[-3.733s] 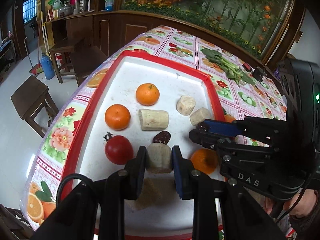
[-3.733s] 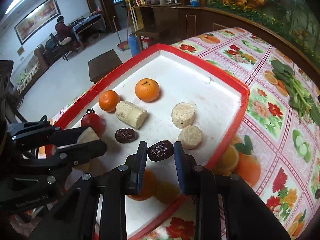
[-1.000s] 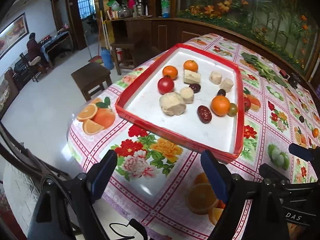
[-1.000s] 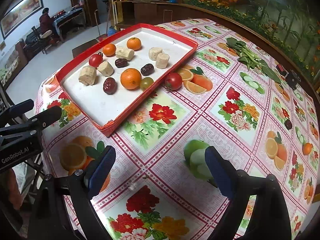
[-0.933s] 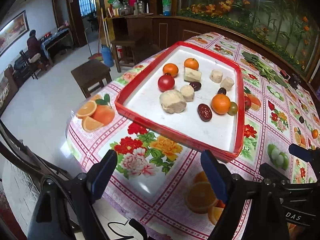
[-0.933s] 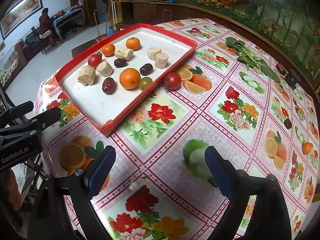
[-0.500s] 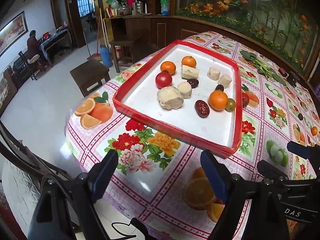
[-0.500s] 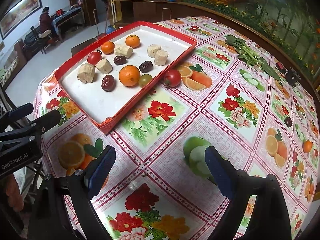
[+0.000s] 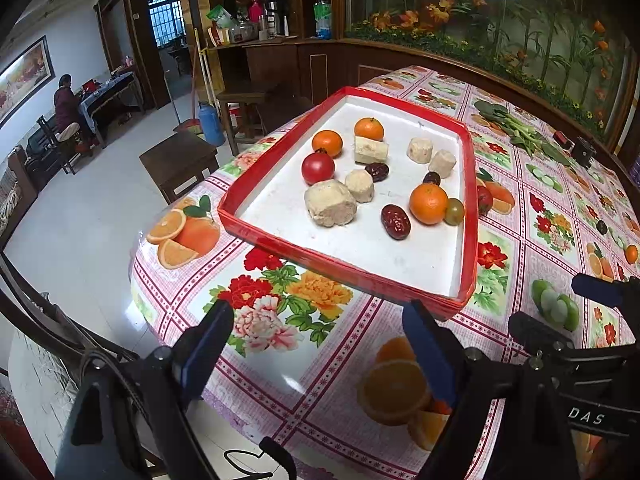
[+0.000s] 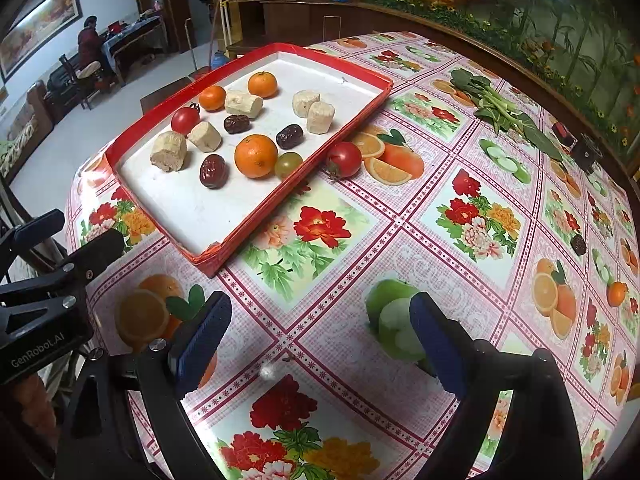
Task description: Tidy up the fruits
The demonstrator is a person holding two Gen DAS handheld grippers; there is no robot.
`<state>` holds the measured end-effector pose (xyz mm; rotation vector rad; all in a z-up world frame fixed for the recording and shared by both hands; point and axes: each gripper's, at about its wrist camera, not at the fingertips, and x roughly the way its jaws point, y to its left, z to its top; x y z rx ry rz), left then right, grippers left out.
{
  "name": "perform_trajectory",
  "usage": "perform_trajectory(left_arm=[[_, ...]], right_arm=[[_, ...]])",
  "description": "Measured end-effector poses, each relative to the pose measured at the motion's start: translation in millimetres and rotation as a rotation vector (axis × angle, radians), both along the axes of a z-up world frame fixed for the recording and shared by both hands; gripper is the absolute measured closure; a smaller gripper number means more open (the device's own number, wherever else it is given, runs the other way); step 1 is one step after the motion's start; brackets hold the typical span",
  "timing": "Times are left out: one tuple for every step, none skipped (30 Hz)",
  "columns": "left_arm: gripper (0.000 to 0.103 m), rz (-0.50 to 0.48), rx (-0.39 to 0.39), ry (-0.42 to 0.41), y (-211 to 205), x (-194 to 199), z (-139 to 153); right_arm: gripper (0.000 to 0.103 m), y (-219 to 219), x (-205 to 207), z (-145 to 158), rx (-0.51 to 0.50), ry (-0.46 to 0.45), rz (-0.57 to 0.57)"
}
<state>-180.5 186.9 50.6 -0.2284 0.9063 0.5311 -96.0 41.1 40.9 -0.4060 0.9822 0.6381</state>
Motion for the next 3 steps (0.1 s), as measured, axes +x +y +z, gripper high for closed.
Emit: perform_trajectory(left_arm=[[0.015,-0.004,-0.003,0.005,0.3,0.9,-0.4],[0.015,-0.008,-0.006,0.01,0.1,2.1,-1.4],[0.015,-0.012,-0.011,0.018,0.4,3.4,-2.5]], right_arm=[[0.012,0.3,0.3,-0.2,0.0,0.0,-0.001],[0.012,0.7,1.0,-0.4,-0.001,0.001,-0.002],[0.012,1.5,1.7,-0.9,-0.003,0.003,-0.001]])
